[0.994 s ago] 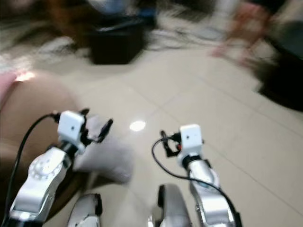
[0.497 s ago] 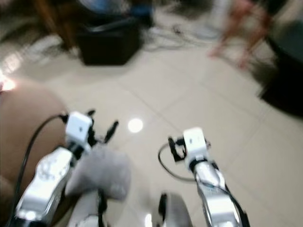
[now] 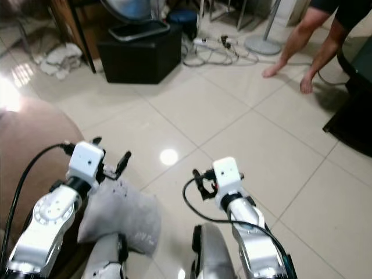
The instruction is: Move the pillow to the sofa from floor
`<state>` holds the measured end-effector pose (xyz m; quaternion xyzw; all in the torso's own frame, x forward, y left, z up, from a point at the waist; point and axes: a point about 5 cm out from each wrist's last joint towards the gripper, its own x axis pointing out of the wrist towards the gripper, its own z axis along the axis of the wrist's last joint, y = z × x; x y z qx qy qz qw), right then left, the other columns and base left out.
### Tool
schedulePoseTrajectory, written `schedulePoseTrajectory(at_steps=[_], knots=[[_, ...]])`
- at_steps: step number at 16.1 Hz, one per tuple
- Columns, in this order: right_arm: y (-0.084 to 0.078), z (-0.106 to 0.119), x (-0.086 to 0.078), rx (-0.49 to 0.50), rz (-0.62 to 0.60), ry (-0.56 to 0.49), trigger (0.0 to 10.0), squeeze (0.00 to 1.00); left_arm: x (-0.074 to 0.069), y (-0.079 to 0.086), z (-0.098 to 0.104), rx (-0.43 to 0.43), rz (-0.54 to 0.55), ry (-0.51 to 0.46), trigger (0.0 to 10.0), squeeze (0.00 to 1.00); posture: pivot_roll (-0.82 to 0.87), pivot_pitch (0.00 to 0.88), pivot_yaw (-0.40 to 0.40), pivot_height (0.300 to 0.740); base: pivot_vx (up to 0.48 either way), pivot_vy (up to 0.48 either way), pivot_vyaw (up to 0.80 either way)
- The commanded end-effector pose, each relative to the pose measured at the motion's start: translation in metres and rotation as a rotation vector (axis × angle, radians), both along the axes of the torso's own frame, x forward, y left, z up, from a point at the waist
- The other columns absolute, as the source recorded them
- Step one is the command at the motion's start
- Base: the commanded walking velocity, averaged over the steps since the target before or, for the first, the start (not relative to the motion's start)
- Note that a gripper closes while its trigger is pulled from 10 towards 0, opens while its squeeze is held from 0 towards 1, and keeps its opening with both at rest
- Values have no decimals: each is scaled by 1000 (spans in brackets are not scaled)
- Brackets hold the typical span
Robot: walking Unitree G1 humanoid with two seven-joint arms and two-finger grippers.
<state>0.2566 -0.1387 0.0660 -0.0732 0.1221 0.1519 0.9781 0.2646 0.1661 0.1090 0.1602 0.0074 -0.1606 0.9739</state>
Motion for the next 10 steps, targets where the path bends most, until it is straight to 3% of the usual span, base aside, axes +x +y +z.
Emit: schedulePoseTrajectory(at_steps=[1,10], knots=[[-6,-4,-2,-19,-13,9,10000,0,0,1,0,18,-8,-10,10000,0,-7,75,-18,601,0,0,0],[3,9,-5,-9,-1,-20,10000,0,-5,-2,4,7,-108,-16,10000,0,-7,74,-15,546,0,0,0]])
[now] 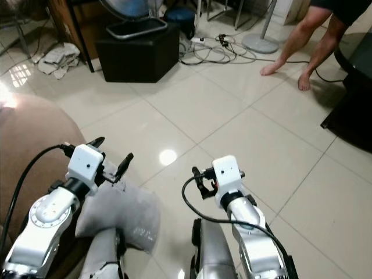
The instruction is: Move the pillow to the sofa from floor
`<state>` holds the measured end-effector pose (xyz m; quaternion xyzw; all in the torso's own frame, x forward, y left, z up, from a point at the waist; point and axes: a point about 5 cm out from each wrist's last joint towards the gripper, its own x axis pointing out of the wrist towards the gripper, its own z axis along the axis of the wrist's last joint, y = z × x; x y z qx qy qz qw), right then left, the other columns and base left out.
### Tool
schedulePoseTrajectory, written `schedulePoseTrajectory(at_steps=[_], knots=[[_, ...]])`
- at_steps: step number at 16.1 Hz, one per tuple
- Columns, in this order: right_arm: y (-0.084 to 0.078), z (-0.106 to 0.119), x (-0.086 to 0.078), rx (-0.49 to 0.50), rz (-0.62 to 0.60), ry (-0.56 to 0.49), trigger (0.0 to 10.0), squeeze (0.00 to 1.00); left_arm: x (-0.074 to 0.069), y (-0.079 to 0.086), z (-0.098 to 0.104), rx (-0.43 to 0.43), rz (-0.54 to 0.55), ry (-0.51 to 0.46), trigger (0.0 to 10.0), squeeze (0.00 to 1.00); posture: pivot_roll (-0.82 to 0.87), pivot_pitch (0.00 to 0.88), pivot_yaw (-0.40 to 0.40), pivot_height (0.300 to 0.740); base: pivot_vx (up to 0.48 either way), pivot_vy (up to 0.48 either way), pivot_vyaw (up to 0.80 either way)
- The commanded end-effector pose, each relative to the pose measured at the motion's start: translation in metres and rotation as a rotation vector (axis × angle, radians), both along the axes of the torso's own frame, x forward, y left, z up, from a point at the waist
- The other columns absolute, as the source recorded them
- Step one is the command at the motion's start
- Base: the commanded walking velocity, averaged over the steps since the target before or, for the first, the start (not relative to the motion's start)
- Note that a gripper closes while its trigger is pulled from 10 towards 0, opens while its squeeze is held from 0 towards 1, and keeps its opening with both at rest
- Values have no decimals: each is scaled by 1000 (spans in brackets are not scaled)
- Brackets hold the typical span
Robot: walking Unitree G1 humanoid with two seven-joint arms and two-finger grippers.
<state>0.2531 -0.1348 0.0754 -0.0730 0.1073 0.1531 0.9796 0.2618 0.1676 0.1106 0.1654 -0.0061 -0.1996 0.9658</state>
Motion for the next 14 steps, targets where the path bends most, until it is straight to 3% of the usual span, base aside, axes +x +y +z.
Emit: schedulePoseTrajectory(at_steps=[1,7,9,14], knots=[[-1,0,-2,-14,-3,11,10000,0,-2,-3,3,3,-31,0,10000,0,-7,74,-15,546,0,0,0],[1,1,-7,-22,8,26,10000,0,-1,-5,6,17,-38,24,10000,0,-8,72,-11,527,0,0,0],[1,0,-8,-31,14,27,10000,0,1,-7,-3,20,-31,47,10000,0,-8,60,-12,507,0,0,0],[2,-1,-8,-34,8,36,10000,0,14,-6,-23,62,30,116,10000,0,-5,57,-8,507,0,0,0]])
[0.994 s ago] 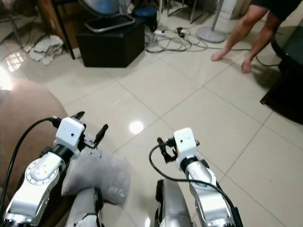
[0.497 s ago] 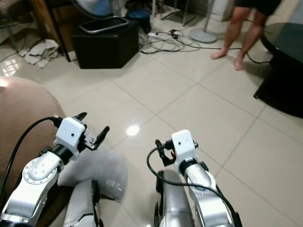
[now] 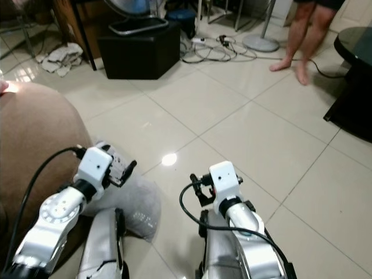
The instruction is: Move the pillow to the sofa from floor
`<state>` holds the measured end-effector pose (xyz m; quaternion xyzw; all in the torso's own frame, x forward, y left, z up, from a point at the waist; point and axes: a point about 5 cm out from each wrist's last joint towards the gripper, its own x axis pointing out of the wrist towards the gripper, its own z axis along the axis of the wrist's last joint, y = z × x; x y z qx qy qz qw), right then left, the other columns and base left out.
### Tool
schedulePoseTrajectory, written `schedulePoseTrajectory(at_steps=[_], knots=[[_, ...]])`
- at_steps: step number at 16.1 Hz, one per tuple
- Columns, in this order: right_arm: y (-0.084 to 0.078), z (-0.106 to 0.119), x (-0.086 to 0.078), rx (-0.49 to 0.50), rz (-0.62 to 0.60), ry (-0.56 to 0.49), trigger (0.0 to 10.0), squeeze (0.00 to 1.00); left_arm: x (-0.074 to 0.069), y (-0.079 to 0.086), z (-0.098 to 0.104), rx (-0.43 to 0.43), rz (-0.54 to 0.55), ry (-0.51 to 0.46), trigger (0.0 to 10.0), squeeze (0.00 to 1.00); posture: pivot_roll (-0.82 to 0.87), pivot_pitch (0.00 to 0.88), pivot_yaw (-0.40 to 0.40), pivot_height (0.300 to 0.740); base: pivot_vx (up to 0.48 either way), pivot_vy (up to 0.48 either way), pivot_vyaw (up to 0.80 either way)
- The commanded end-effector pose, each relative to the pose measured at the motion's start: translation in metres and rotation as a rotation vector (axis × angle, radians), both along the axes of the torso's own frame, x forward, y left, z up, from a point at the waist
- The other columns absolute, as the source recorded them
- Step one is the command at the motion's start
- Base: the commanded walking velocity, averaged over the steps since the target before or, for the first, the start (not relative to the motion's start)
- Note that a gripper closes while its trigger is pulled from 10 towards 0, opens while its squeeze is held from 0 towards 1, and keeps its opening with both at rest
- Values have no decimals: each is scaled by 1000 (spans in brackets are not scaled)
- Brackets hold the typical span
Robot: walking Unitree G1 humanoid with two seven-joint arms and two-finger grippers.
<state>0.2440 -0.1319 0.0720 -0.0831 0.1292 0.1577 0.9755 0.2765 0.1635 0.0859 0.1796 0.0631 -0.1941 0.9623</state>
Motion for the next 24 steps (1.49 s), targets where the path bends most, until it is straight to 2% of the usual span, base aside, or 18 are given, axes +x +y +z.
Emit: schedulePoseTrajectory(at_steps=[1,2,3,4,5,6,7,9,10,12,14,15,17,18,21,23,24], knots=[[-1,1,1,-19,-9,1,10000,0,4,-1,-5,24,7,16,10000,0,-6,57,-8,507,0,0,0],[-1,1,1,-23,-9,5,10000,0,11,5,-17,29,57,111,10000,0,-10,67,-10,507,0,0,0],[0,1,1,-24,-9,6,10000,0,13,8,-21,33,80,146,10000,0,-10,67,-10,507,0,0,0],[1,3,1,-29,2,5,10000,0,20,17,-35,11,150,260,10000,886,-20,81,-7,507,0,0,0],[1,5,1,-38,12,-1,10000,0,25,22,-40,-18,196,301,10000,1000,-26,86,-5,507,0,0,0],[2,7,3,-46,24,-8,10000,0,29,27,-46,-32,235,338,10000,1000,-35,94,-4,507,0,0,0],[2,9,5,-50,37,-12,10000,0,31,34,-52,0,276,358,10000,1000,-38,103,-10,507,0,0,0],[3,12,5,-47,76,-8,10000,0,28,48,-61,17,377,382,10000,1000,-34,132,-28,507,0,0,0],[6,11,6,-45,120,3,10000,0,26,60,-65,4,477,405,10000,1000,-47,163,-37,507,0,0,0],[11,9,1,-64,177,18,10000,0,21,74,-71,7,564,432,10000,1000,-61,204,-50,507,0,0,0],[15,7,-2,-78,217,24,10000,0,17,82,-74,49,598,420,10000,1000,-79,242,-58,507,0,0,0],[18,7,-6,-90,252,14,10000,0,14,89,-74,79,641,377,10000,1000,-93,284,-65,507,0,0,0],[19,9,-10,-88,269,8,10000,0,13,95,-72,77,678,336,10000,1000,-97,297,-72,507,0,0,0],[19,11,-7,-95,284,4,10000,0,14,96,-71,91,689,317,10000,1000,-98,309,-79,507,0,0,0],[20,14,-6,-107,306,-3,10000,0,11,98,-75,142,700,333,10000,1000,-110,339,-83,507,0,0,0],[22,15,-9,-97,330,7,10000,0,12,93,-78,117,682,361,10000,1000,-115,347,-78,507,0,0,0],[22,15,-11,-86,340,12,10000,0,13,91,-77,93,672,369,10000,714,-115,348,-74,507,0,0,0]])
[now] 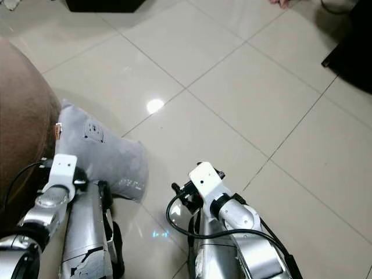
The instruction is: Move the pillow to the sofa from floor
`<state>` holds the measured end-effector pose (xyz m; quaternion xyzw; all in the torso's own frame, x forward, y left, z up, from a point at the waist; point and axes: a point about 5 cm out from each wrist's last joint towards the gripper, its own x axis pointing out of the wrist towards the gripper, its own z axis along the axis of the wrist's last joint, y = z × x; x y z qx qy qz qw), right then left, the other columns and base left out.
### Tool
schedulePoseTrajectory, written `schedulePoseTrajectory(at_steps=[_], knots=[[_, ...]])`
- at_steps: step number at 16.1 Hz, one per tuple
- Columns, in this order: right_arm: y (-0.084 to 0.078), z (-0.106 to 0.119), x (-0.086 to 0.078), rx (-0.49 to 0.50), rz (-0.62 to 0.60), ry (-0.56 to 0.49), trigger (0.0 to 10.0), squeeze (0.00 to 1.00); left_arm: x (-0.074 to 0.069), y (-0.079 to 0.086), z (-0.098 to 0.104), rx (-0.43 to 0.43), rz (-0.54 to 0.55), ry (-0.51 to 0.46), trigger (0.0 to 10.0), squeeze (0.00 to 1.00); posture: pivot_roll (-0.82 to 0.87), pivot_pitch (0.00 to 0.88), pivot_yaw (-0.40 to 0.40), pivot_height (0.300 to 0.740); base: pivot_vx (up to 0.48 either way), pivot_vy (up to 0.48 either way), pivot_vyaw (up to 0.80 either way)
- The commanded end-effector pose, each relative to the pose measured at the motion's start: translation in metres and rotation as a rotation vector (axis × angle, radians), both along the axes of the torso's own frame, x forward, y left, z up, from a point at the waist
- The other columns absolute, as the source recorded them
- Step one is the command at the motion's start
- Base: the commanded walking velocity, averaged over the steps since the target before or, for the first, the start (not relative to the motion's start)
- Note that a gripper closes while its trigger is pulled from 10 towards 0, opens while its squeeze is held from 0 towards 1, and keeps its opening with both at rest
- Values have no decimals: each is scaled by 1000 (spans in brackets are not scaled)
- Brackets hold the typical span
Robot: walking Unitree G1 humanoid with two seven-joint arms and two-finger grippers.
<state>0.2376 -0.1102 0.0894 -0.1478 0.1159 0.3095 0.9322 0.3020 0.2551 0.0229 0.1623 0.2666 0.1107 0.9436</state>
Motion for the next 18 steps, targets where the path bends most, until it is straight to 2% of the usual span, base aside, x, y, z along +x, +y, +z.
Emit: schedulePoseTrajectory(at_steps=[1,2,3,6,18], knots=[[0,-1,-7,19,27,30,10000,0,-10,-3,-13,-38,0,64,7804,114,-117,350,-73,507,0,0,0],[-1,-1,-8,18,27,29,10000,0,-8,-3,-12,-36,4,60,5294,0,-117,350,-73,507,0,0,0],[-2,0,-8,16,27,24,10000,0,-6,-3,-10,-49,14,49,0,0,-117,349,-73,507,0,0,0],[-3,2,-7,14,26,19,10000,0,0,-6,-5,-82,19,17,0,0,-116,344,-73,507,0,0,0],[0,1,-11,5,26,25,10000,0,-1,-13,-8,-115,-5,15,0,0,-118,337,-72,507,0,0,0]])
